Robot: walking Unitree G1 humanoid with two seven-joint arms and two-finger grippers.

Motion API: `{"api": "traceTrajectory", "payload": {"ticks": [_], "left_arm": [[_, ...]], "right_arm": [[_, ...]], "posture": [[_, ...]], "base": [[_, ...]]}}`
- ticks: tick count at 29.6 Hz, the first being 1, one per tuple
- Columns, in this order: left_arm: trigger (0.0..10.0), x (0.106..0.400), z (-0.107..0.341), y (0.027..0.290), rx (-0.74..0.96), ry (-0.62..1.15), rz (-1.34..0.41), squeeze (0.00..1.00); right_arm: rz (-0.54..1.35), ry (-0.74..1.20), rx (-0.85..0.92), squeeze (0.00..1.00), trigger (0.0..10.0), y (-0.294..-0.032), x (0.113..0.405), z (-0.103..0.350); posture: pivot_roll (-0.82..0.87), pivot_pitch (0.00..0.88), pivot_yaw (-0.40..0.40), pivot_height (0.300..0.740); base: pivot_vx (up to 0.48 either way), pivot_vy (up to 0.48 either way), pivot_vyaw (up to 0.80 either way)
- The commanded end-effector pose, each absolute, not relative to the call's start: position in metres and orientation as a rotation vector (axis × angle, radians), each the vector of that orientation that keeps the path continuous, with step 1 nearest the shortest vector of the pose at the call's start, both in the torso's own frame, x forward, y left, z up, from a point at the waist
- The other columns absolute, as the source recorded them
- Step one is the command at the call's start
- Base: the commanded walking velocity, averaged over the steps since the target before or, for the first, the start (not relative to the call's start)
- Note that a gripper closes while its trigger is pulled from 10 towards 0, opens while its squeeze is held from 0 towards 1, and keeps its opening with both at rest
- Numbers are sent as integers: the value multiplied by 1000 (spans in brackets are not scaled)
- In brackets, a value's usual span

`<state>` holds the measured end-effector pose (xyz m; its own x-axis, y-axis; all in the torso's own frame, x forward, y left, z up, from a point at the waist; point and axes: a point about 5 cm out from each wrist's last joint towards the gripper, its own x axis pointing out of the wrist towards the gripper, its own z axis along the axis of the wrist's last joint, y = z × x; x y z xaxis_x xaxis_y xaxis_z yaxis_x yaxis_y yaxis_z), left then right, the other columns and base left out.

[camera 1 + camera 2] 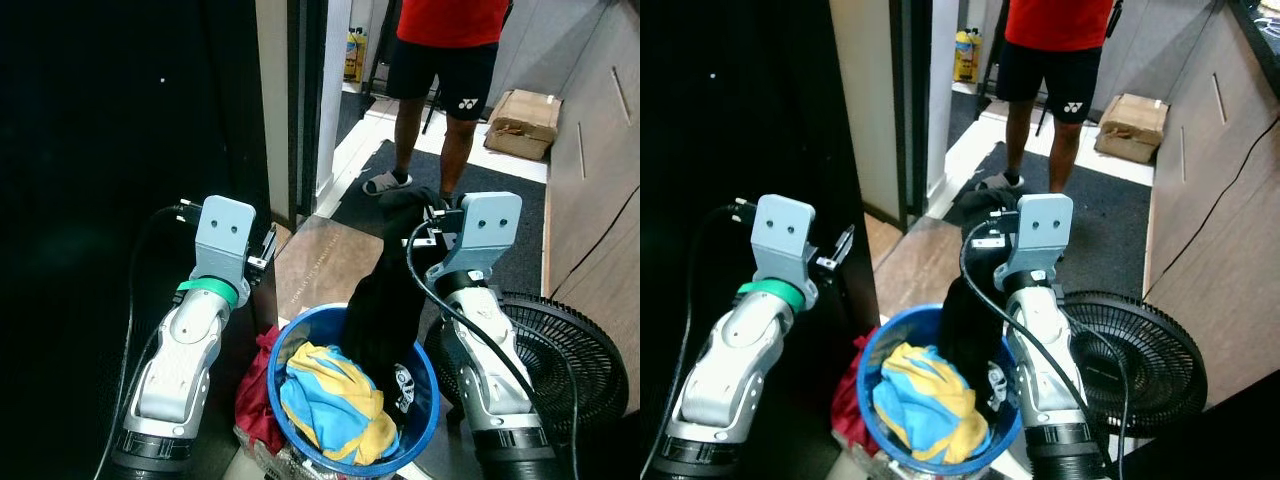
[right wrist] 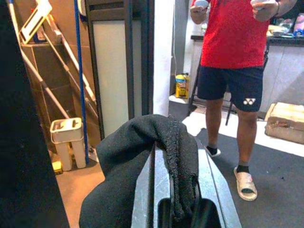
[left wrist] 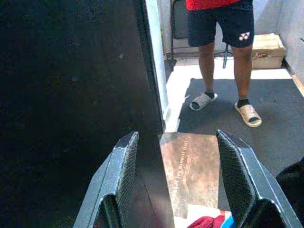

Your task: Clothes washing

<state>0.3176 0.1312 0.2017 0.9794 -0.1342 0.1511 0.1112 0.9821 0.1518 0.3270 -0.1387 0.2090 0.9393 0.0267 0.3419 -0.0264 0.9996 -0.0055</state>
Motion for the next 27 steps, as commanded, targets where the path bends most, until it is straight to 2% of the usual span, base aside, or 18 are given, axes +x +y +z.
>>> {"api": "traceTrajectory", "payload": {"ticks": [1, 27], "left_arm": [[10000, 319, 201, 132, 124, -144, -114, 0], [10000, 320, 206, 131, 117, -149, -123, 0]], "right_arm": [[8, -335, 17, 0, 10000, -141, 329, 208], [-15, -309, 56, 0, 10000, -142, 331, 204]], "posture": [[128, 33, 27, 724], [131, 27, 31, 724]], "base": [[0, 0, -506], [0, 0, -789]]}}
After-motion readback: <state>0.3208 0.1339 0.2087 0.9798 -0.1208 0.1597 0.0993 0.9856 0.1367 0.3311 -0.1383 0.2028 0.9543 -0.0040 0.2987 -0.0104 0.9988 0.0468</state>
